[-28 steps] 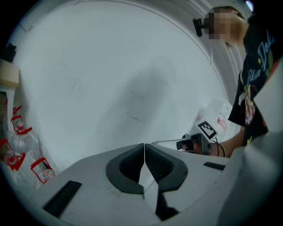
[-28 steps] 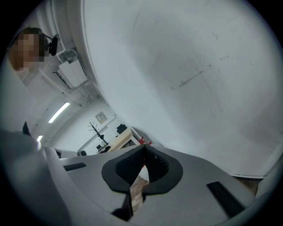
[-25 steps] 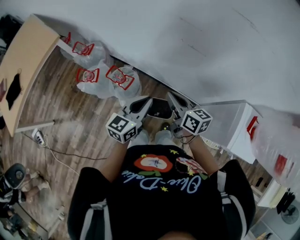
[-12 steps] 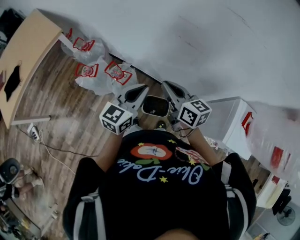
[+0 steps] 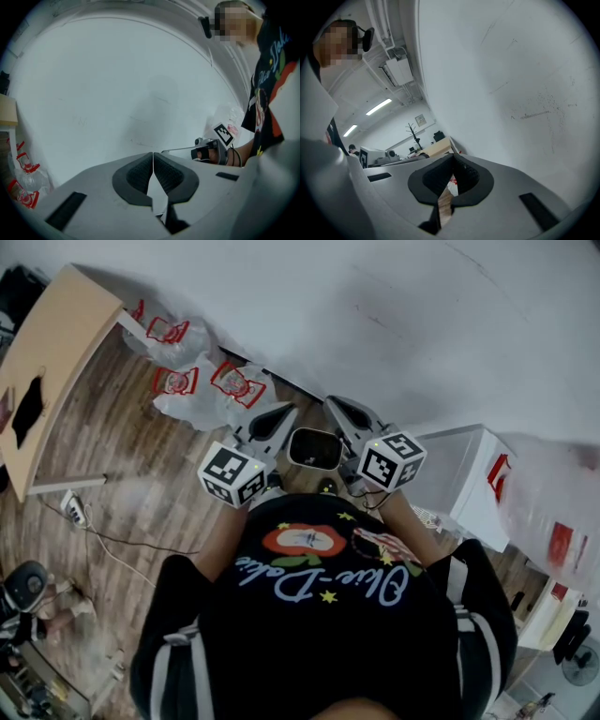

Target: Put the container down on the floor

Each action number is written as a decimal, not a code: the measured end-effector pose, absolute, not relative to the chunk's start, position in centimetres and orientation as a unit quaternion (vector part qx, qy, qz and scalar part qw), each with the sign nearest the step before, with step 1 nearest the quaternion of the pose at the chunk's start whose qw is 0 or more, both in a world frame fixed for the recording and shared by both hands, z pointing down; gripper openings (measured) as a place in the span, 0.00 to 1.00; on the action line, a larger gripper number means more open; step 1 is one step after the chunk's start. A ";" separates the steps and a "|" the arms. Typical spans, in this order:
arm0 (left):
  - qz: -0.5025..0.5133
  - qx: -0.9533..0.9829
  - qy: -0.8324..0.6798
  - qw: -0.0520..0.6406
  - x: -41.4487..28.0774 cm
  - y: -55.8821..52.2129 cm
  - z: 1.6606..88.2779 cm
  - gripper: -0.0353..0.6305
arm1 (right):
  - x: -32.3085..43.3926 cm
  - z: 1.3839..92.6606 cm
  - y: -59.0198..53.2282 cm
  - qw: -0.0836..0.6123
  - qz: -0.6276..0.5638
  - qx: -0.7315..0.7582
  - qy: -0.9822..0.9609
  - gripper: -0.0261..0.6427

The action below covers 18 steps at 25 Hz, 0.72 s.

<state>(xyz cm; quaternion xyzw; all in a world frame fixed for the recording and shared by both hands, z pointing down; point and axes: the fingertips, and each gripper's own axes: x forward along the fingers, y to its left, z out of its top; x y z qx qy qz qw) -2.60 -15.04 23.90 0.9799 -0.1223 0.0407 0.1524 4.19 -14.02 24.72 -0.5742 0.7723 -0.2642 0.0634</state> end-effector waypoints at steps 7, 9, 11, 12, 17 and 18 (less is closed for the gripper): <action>0.039 0.979 -0.127 0.157 -3.0 -14.6 24.0 0.06 | 3.9 25.0 -13.5 0.066 -0.273 -0.575 0.768 0.04; 0.040 0.978 -0.128 0.157 -3.2 -14.4 24.0 0.06 | 3.8 25.0 -13.3 0.066 -0.273 -0.575 0.768 0.04; 0.040 0.978 -0.129 0.158 -3.3 -14.4 24.0 0.06 | 3.7 24.9 -13.2 0.065 -0.272 -0.575 0.769 0.04; 0.041 0.978 -0.130 0.157 -3.3 -14.4 24.0 0.06 | 3.6 24.9 -13.2 0.065 -0.272 -0.575 0.769 0.04; 0.043 0.978 -0.131 0.156 -3.4 -14.3 24.0 0.06 | 3.5 24.7 -13.3 0.071 -0.274 -0.573 0.769 0.04; 0.042 0.978 -0.131 0.156 -3.5 -14.3 24.0 0.06 | 3.5 24.7 -13.3 0.073 -0.274 -0.572 0.769 0.04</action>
